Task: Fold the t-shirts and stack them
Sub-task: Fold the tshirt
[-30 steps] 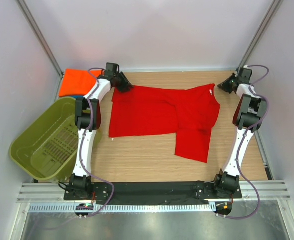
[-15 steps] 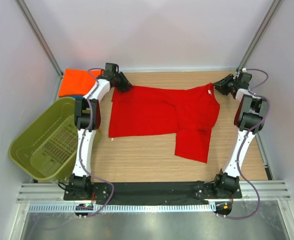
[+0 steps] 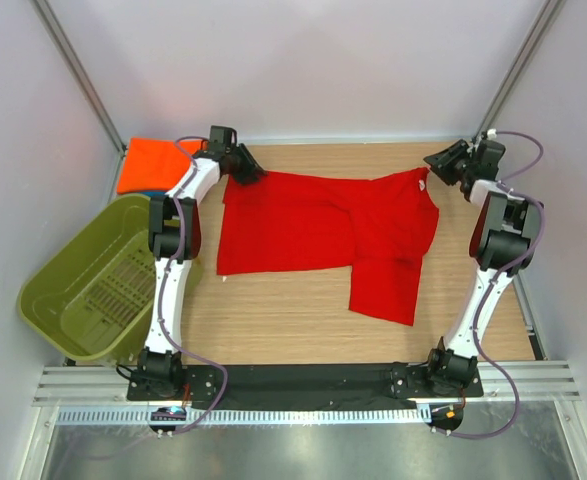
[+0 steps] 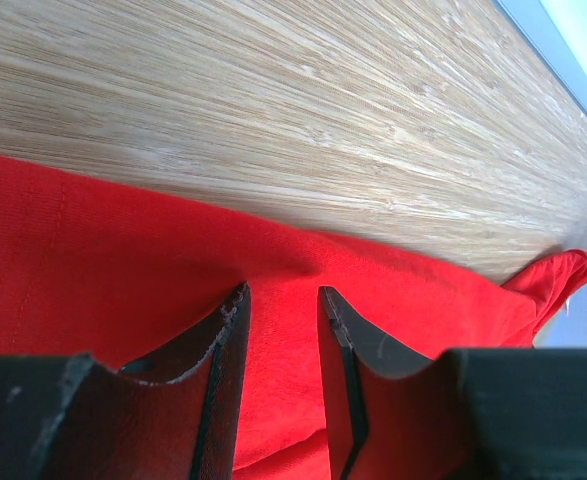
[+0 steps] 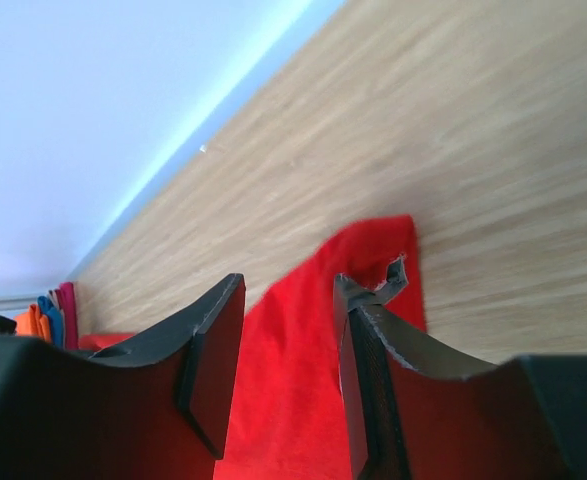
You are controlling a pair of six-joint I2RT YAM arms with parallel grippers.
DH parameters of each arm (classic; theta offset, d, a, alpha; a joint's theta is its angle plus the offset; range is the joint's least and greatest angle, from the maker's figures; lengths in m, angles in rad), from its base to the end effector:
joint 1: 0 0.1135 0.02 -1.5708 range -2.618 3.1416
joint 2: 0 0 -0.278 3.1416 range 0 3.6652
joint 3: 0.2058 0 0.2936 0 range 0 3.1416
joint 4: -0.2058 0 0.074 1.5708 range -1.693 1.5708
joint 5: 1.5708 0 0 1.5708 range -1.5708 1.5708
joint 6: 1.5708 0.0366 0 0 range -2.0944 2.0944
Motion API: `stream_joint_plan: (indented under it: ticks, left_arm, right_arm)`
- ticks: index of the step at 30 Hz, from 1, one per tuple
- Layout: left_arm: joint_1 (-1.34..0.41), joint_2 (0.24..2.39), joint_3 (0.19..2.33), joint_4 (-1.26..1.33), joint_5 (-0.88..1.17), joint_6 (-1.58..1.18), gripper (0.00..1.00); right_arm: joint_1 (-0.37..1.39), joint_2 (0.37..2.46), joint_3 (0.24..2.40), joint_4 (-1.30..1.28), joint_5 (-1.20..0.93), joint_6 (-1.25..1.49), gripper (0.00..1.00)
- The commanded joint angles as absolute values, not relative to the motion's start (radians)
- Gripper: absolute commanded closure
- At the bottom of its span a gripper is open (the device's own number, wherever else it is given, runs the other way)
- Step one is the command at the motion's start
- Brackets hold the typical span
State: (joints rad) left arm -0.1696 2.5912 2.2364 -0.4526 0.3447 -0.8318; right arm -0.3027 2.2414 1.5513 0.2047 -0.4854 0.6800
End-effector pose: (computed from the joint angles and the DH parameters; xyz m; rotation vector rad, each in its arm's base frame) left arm 0.6113 -0.1172 0.1370 -0.6462 2.4162 -0.8618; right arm 0.5269 -0.1467 0.1450 0.6979 1.9535 0.7310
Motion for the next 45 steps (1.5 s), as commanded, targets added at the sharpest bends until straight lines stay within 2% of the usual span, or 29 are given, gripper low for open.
stream_joint_plan:
  ticks: [1,8,18,26,29,30,32,33,34,45]
  left_arm:
    - [-0.160,2.626,2.227,-0.449,0.333,-0.824,0.64]
    - [-0.158,2.625,2.226,-0.443,0.342,-0.836,0.64]
    - [-0.160,2.617,2.209,-0.437,0.341,-0.838,0.64]
    - [-0.160,2.617,2.209,-0.433,0.339,-0.838,0.64]
    - [-0.160,2.620,2.209,-0.434,0.333,-0.835,0.64]
    - [-0.158,2.623,2.209,-0.440,0.324,-0.834,0.64]
    - [-0.160,2.626,2.209,-0.446,0.316,-0.830,0.64]
    - [-0.158,2.628,2.207,-0.448,0.313,-0.825,0.64]
    - [-0.160,2.629,2.207,-0.449,0.310,-0.825,0.64]
    - [-0.160,2.614,2.206,-0.482,0.239,-0.798,0.64]
  right_arm:
    - [-0.296,2.145,1.563,0.302,-0.454,0.651,0.52]
    - [-0.272,2.249,1.723,0.017,-0.426,0.540,0.58]
    - [-0.244,2.312,1.784,-0.115,-0.393,0.489,0.57]
    - [-0.227,2.330,1.770,-0.092,-0.364,0.499,0.56]
    - [-0.229,2.332,1.776,-0.078,-0.324,0.503,0.64]
    - [-0.229,2.336,1.784,-0.081,-0.307,0.502,0.72]
    - [-0.229,2.347,1.805,-0.103,-0.281,0.489,0.82]
    - [-0.229,2.356,1.821,-0.112,-0.261,0.486,0.94]
    - [-0.229,2.374,1.853,-0.135,-0.252,0.483,0.99]
    - [-0.236,2.445,1.964,-0.236,-0.095,0.454,0.99]
